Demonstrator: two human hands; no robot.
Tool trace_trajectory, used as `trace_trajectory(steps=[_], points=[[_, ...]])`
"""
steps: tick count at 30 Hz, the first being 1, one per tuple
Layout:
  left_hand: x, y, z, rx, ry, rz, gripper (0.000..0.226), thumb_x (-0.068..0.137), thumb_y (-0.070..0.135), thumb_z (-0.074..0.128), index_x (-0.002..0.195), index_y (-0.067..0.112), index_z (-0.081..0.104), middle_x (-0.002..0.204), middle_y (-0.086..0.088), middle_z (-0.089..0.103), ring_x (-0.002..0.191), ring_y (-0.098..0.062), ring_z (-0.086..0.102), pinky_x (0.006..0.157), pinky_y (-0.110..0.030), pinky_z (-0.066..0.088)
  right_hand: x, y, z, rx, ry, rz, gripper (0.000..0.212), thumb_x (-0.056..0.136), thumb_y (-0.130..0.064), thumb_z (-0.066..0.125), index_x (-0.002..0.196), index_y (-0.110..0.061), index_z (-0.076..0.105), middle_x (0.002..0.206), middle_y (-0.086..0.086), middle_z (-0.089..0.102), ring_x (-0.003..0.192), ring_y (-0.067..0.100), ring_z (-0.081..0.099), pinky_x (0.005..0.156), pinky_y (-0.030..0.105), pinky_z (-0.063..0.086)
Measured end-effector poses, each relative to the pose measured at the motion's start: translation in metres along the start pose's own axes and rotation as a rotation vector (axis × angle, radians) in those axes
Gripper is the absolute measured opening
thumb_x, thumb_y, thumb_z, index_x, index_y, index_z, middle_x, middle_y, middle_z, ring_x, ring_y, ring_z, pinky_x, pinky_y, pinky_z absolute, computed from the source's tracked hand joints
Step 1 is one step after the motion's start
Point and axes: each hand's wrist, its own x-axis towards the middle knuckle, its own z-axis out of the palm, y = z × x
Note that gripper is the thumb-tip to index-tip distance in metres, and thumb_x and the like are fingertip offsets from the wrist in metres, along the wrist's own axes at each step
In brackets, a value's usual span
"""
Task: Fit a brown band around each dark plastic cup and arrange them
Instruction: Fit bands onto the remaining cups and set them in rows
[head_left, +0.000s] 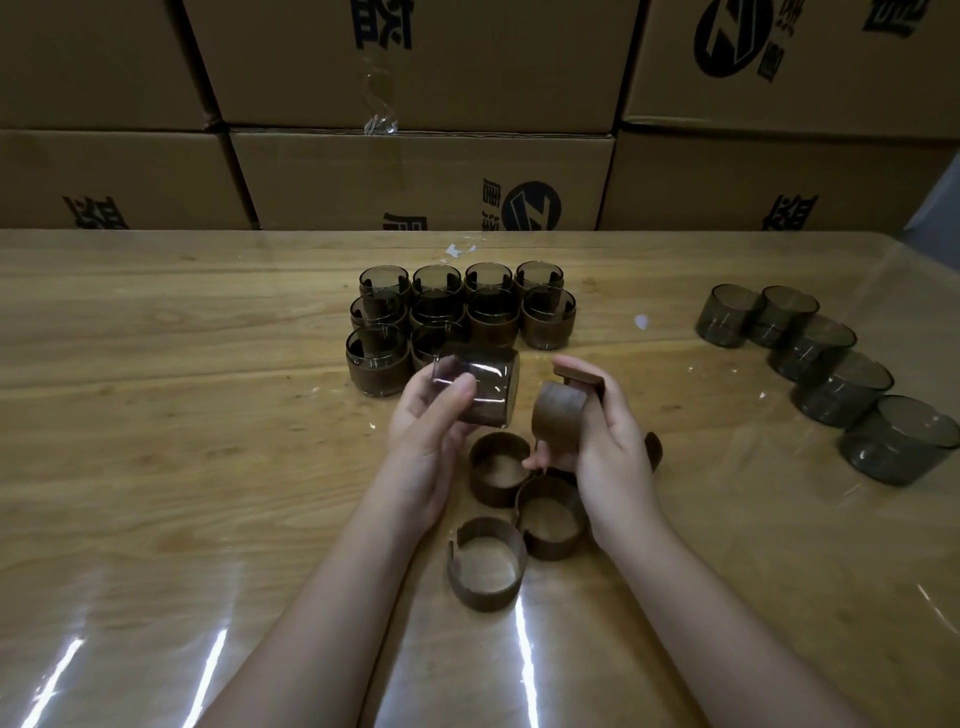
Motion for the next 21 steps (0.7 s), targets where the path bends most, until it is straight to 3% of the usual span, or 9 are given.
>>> trace_trajectory(steps=[3,7,10,13,16,18,21], points=[[-0.003,-0.004,0.002,0.04,0.0,-0.007,0.051,0.07,0.009,0.065,0.118,0.014,0.05,0.114,-0.016,0.062,0.098,-0.024,0.066,0.073,-0.031,0.057,0.001,0.002,0.0,-0.097,0.009,-0.036,0.024,0.092,-0.045,0.043,0.104,-0.05,0.062,0.085,-0.005,0.066,0.059,0.013,0.063,0.056,0.031,0.056],[-0.005,-0.006,0.003,0.165,-0.084,0.052,0.057,0.07,0.007,0.066,0.123,0.023,0.053,0.115,-0.007,0.064,0.103,-0.019,0.065,0.08,-0.028,0.055,0.0,0.003,0.0,-0.21,0.016,-0.107,0.025,0.095,-0.045,0.04,0.109,-0.053,0.059,0.094,-0.017,0.067,0.078,0.005,0.067,0.058,0.023,0.054],[-0.007,-0.006,0.005,0.31,-0.157,0.09,0.049,0.073,0.012,0.066,0.12,0.022,0.058,0.114,0.004,0.068,0.105,-0.012,0.065,0.082,-0.022,0.053,0.0,0.003,-0.003,-0.297,0.078,-0.16,0.027,0.098,-0.043,0.038,0.112,-0.056,0.057,0.114,-0.016,0.061,0.107,-0.002,0.058,0.082,0.02,0.052],[-0.008,-0.003,0.004,0.416,-0.21,0.108,0.048,0.077,0.013,0.064,0.123,0.026,0.056,0.114,0.012,0.068,0.107,-0.003,0.063,0.081,-0.017,0.051,0.001,0.001,-0.006,-0.351,0.071,-0.154,0.029,0.1,-0.044,0.034,0.116,-0.062,0.051,0.124,-0.017,0.058,0.116,-0.008,0.051,0.092,0.013,0.044],[-0.01,-0.001,0.006,0.501,-0.238,0.123,0.051,0.076,0.03,0.064,0.126,0.031,0.052,0.125,0.007,0.06,0.113,-0.002,0.059,0.088,-0.019,0.05,-0.002,0.001,-0.005,-0.418,0.058,-0.168,0.031,0.096,-0.042,0.033,0.116,-0.06,0.049,0.113,-0.015,0.065,0.099,-0.005,0.058,0.083,0.012,0.047],[-0.014,0.0,0.009,0.599,-0.217,0.155,0.058,0.068,0.049,0.063,0.122,0.035,0.051,0.128,0.0,0.057,0.116,-0.007,0.058,0.095,-0.024,0.048,-0.005,0.003,-0.003,-0.472,0.077,-0.201,0.033,0.096,-0.039,0.033,0.121,-0.053,0.049,0.102,-0.006,0.065,0.08,-0.007,0.05,0.074,0.011,0.042],[-0.016,0.0,0.011,0.737,-0.191,0.205,0.061,0.059,0.056,0.063,0.116,0.042,0.049,0.13,-0.004,0.053,0.11,0.002,0.057,0.085,-0.015,0.049,-0.009,0.003,-0.002,-0.519,0.109,-0.262,0.037,0.098,-0.03,0.035,0.13,-0.037,0.053,0.105,-0.002,0.067,0.084,0.001,0.056,0.076,0.018,0.047]])
